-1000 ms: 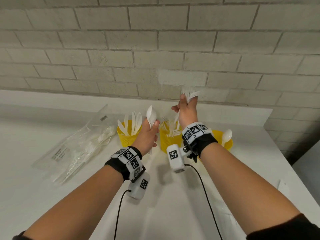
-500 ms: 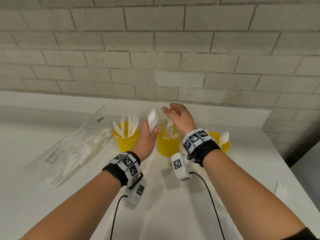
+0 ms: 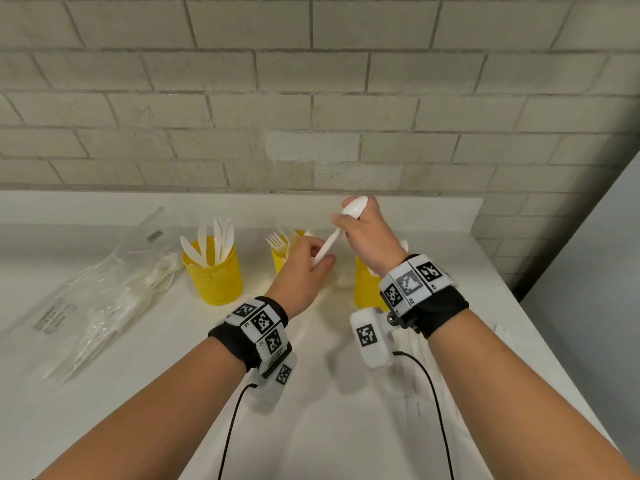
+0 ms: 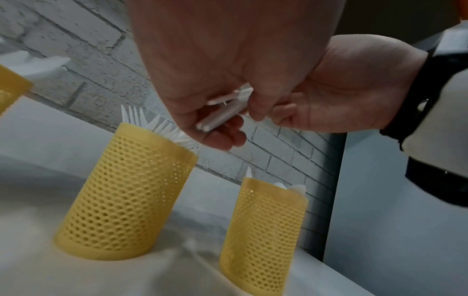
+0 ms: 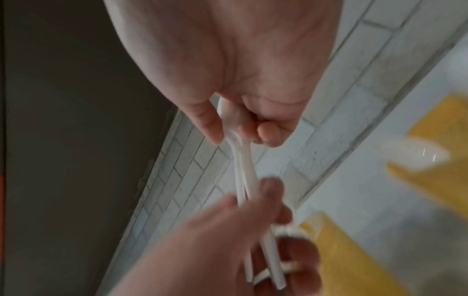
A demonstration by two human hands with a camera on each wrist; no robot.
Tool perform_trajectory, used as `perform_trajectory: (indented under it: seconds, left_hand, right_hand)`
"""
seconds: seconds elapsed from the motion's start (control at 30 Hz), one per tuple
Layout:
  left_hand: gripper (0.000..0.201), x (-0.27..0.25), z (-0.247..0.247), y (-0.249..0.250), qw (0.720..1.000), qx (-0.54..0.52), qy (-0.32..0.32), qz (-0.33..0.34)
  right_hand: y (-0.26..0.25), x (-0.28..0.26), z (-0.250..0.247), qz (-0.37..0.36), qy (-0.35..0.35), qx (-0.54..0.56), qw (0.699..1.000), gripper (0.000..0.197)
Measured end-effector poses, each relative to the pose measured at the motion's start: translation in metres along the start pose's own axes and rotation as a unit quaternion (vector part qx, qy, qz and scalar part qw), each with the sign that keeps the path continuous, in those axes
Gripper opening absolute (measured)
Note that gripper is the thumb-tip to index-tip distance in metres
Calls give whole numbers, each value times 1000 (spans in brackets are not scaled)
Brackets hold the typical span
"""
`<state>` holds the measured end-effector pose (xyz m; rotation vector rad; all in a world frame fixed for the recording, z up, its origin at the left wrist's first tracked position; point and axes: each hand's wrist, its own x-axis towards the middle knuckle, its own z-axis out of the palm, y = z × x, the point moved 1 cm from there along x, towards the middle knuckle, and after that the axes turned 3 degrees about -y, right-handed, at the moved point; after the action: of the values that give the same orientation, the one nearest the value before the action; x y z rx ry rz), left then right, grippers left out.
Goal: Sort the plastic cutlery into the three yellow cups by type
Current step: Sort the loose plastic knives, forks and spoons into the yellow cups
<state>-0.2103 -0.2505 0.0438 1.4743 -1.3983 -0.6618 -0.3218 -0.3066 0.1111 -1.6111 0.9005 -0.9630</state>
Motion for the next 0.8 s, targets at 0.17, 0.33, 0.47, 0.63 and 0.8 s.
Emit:
perform_trajectory:
  seconds: [0.17, 0.33, 0.47, 0.63, 0.8]
  left_hand:
    - [15, -11, 10, -11, 997, 53, -44, -44]
    - [18, -28, 27, -17, 976, 116, -158, -97]
    - [18, -47, 49, -20, 945, 162, -267, -98]
    - [39, -65, 82, -16, 873, 286, -394, -1]
    - [40, -67, 96, -15, 863, 319, -388, 52]
  right_hand:
    - [-11, -3, -57, -58, 156, -23, 986, 19]
    - [21, 0, -62, -3, 159, -123, 980, 26]
    - [52, -7, -61, 81, 96, -178, 976, 45]
    - [50, -38, -76, 58, 103, -192, 974, 59]
    - [59, -77, -110, 87, 118, -260, 954, 28]
